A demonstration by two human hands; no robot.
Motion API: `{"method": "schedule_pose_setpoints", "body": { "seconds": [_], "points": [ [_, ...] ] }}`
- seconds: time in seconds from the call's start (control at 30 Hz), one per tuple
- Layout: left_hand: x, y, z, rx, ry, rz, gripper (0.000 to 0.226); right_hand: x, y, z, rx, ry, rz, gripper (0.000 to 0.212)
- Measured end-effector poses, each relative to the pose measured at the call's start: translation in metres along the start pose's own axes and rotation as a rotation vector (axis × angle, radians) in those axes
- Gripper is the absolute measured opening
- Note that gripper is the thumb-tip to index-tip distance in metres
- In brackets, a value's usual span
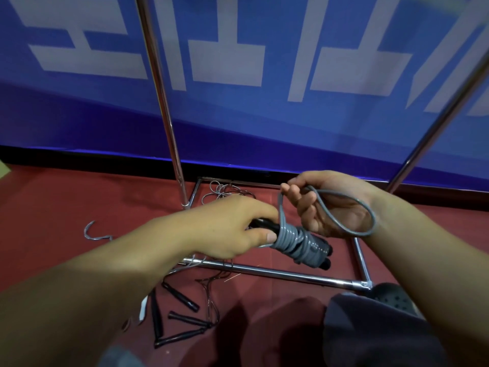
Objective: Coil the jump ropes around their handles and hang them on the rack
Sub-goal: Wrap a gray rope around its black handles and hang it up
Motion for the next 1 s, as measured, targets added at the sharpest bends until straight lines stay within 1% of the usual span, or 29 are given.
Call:
{"method": "schedule_pose_setpoints", "body": {
  "seconds": [0.07, 0.17, 0.3, 0.4, 0.5, 0.6, 0.63, 0.67, 0.73, 0.77, 0.83, 0.87, 0.93, 1.0],
  "points": [
    [0.004, 0.002, 0.0, -0.021, 0.073, 0.028, 0.021, -0.002, 0.0, -0.004, 0.01, 0.016, -0.017, 0.01],
    [0.006, 0.003, -0.004, -0.034, 0.178, 0.045, 0.01, -0.004, -0.002, -0.007, -0.001, 0.052, -0.041, 0.012],
    [0.006, 0.006, -0.009, -0.023, 0.267, 0.063, 0.013, -0.005, -0.004, -0.008, -0.015, 0.067, -0.048, 0.015],
    [0.008, 0.007, -0.012, -0.014, 0.366, 0.072, 0.018, -0.009, -0.005, -0.01, -0.031, 0.165, -0.051, 0.02],
    [0.011, 0.011, -0.015, -0.035, 0.521, 0.098, 0.015, -0.013, -0.004, -0.013, -0.062, 0.194, -0.044, 0.026],
    [0.013, 0.015, -0.015, -0.094, 0.715, 0.106, 0.016, -0.009, 0.0, -0.012, -0.179, 0.182, 0.001, 0.02],
    [0.013, 0.016, -0.014, -0.113, 0.795, 0.104, 0.022, -0.006, -0.001, -0.012, -0.207, 0.213, 0.01, 0.017],
    [0.014, 0.016, -0.014, -0.126, 0.878, 0.103, 0.025, -0.004, -0.001, -0.013, -0.2, 0.282, -0.006, 0.016],
    [0.016, 0.016, -0.015, -0.121, 1.037, 0.11, 0.023, -0.004, -0.008, -0.024, -0.131, 0.408, -0.125, 0.016],
    [0.016, 0.016, -0.016, -0.105, 1.108, 0.116, 0.02, -0.004, -0.012, -0.027, -0.118, 0.422, -0.208, 0.014],
    [0.014, 0.015, -0.02, -0.044, 1.222, 0.106, 0.014, -0.002, -0.015, -0.023, -0.094, 0.47, -0.329, 0.016],
    [0.012, 0.014, -0.021, -0.001, 1.272, 0.091, 0.013, -0.002, -0.016, -0.021, -0.044, 0.544, -0.376, 0.013],
    [0.004, 0.012, -0.025, 0.084, 1.376, 0.054, 0.022, -0.008, -0.014, -0.008, 0.042, 0.645, -0.469, 0.013],
    [-0.004, 0.01, -0.028, 0.157, 1.46, 0.024, 0.03, -0.013, -0.012, 0.007, 0.037, 0.683, -0.551, 0.02]
  ]
}}
Point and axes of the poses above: each hand's wrist, its own y-axis away from the middle knuckle, its own z-axis out of the palm, x = y × z, the point moved 6 cm from there along -y, towards the middle knuckle, and after that the axes turned 6 degrees about -z, right-handed, at the moved point
